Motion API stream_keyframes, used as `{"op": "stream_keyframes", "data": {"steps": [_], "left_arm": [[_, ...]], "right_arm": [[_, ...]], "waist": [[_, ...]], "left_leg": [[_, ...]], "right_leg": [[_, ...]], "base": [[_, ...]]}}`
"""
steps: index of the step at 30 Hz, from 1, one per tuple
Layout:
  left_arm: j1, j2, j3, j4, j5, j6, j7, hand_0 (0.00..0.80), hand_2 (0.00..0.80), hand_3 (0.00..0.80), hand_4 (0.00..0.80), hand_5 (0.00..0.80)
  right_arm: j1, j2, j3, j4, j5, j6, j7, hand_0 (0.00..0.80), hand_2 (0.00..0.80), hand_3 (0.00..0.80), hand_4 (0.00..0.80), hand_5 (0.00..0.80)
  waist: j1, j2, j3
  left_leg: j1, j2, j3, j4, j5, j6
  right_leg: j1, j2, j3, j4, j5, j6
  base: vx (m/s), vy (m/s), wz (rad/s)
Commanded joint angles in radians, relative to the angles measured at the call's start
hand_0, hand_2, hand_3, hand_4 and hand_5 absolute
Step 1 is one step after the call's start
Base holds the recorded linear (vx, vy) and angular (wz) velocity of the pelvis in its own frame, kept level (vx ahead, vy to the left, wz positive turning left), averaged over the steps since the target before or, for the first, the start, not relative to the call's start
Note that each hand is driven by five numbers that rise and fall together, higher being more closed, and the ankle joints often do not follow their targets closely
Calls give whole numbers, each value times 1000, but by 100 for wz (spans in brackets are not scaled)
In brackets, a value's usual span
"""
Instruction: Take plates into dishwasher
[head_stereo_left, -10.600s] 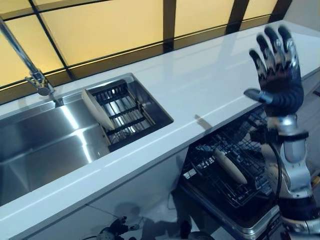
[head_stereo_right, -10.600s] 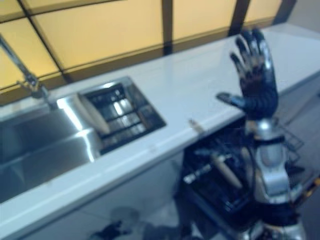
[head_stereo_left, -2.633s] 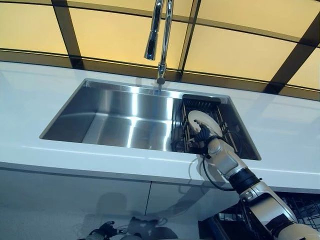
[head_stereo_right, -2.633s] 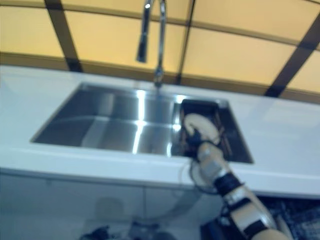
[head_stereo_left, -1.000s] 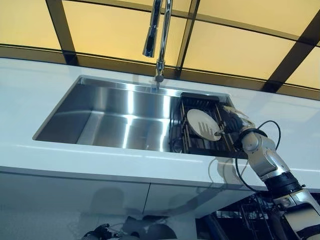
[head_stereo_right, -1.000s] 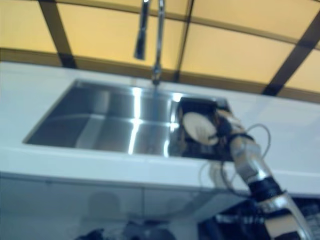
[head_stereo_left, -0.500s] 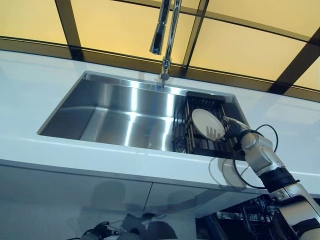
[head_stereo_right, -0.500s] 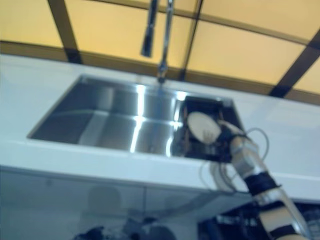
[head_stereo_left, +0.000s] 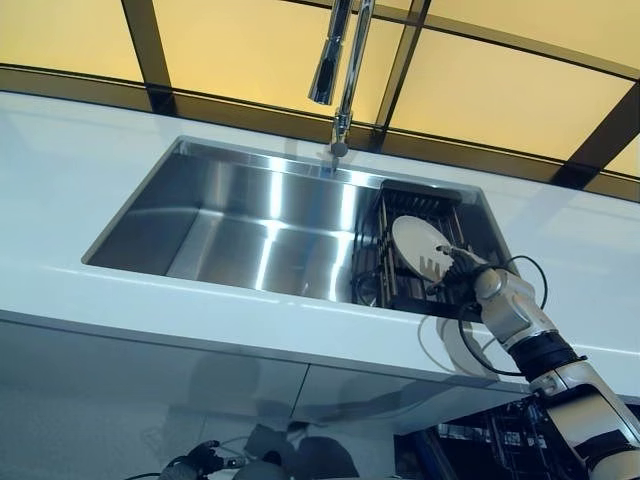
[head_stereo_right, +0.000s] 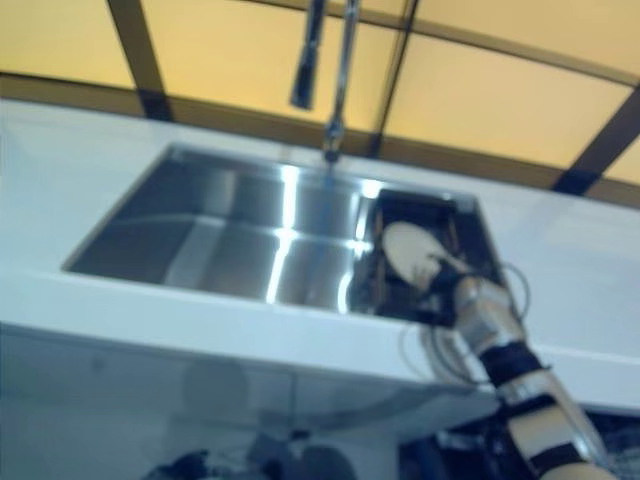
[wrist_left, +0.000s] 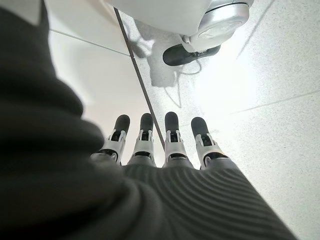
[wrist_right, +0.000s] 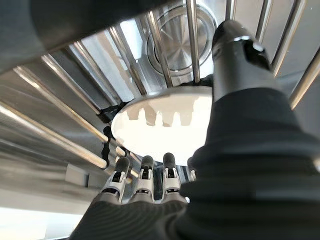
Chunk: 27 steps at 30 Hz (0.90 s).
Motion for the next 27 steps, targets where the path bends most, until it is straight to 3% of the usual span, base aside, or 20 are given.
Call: {"op": "stream_keyframes", "data": {"steps": [1,27], "left_arm": [[-16,-22,-32,-27,49,-5,-9,0,0,0,0,0],[-30,-42,-66,-20,29,0,-9,0,0,0,0,0]], "right_arm": [[-120,-7,-1,23,-33,9,-28,0,0,0,0,0],[-174,63,6,97,-8,70,-192,0,0,0,0,0]], "waist": [[19,25,2],[27,35,8]], "left_leg": [[32,-26,119,-30,-76,45],[36,-26,113,-30,-83,49]], "right_leg": [[-99,-6,14,5,78,41],[-112,-11,23,7,84,40]], "base": [[0,0,0],[0,0,0]]}}
